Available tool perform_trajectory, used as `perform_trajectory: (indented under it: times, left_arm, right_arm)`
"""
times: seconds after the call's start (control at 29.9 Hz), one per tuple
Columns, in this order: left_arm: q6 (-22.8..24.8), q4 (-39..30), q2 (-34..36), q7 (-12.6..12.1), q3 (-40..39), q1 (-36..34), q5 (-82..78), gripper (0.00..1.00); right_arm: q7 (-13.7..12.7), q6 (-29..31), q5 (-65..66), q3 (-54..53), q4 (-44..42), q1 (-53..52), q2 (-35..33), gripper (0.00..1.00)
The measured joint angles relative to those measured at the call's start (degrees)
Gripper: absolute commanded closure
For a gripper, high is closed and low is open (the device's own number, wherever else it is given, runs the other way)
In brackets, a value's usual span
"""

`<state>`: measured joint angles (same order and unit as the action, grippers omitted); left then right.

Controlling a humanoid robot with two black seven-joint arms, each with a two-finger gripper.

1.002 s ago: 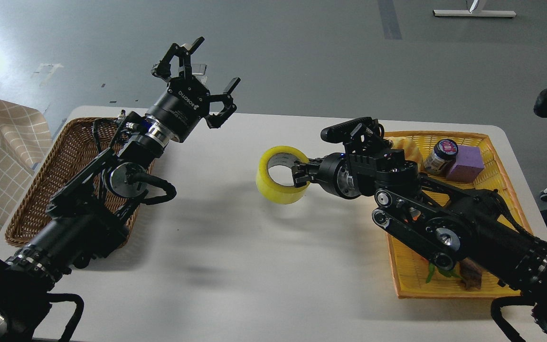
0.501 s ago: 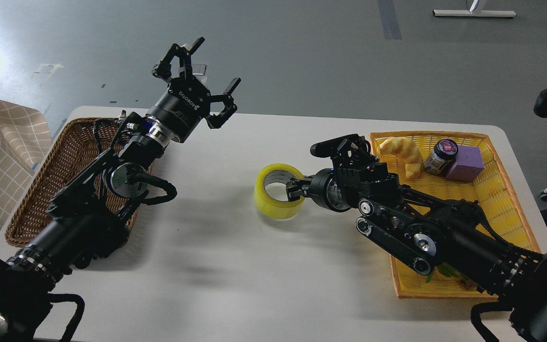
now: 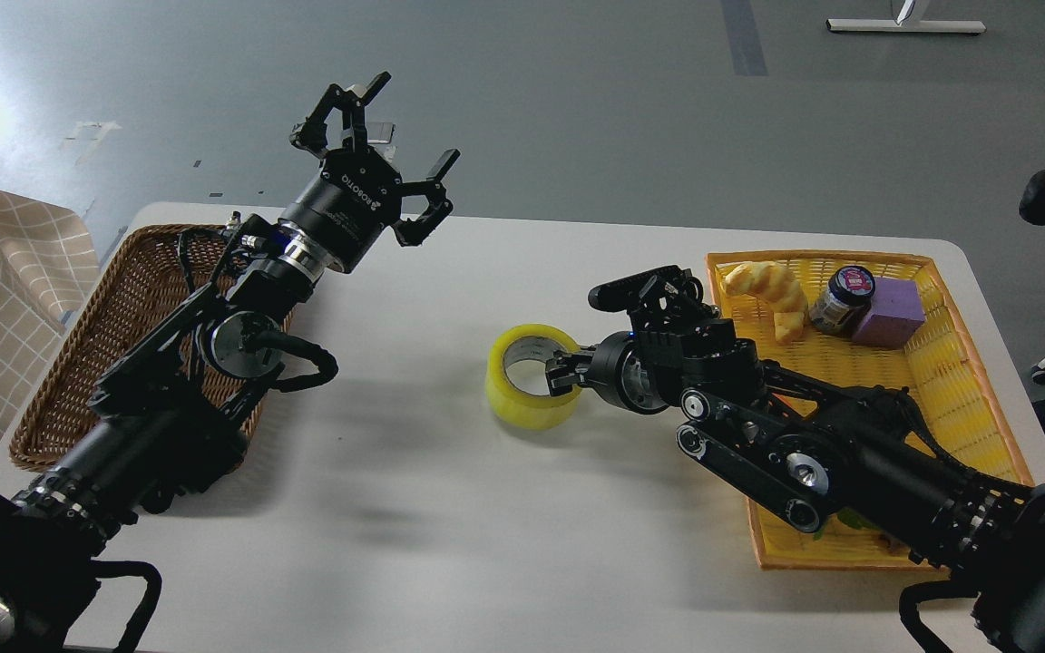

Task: Place and transfer tape with both arms
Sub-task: 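Set the tape roll on the table and open the right gripper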

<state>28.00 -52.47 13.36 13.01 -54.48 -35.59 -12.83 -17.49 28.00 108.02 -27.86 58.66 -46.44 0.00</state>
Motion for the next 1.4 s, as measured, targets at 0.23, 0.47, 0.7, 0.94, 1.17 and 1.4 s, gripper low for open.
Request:
perform_trajectory:
  times: [0.23,0.47,0.7,0.94,1.17,1.4]
  left_arm:
    - [0.0,0.0,0.0,0.0,0.0,0.0,0.0,0.0]
    - [0.0,0.0,0.0,0.0,0.0,0.0,0.0,0.0]
    - [0.0,0.0,0.1,0.0,0.0,0.0,0.0,0.0]
    - [0.0,0.0,0.1,0.0,0.0,0.0,0.0,0.0]
    - [0.0,0.0,0.1,0.0,0.0,0.1,0.0,0.0]
    - [0.0,0.0,0.2,0.0,0.0,0.1,0.0,0.0]
  right_arm:
    - [0.0,0.0,0.0,0.2,0.0,0.1,0.0,1.0]
    - [0.0,0.0,0.0,0.2,0.0,0.5,0.0,0.99]
    - [0.2,0.0,-0.2,0.2,0.0,0.6,0.0,0.82]
    - [0.3,0.0,-0.3,0.2,0.0,0.6,0.0,0.43]
    - [0.5,0.0,-0.5,0.0,0.1,0.8,0.0,0.13]
    - [0.5,0.0,-0.7,-1.0,0.9,1.0,0.0,0.01]
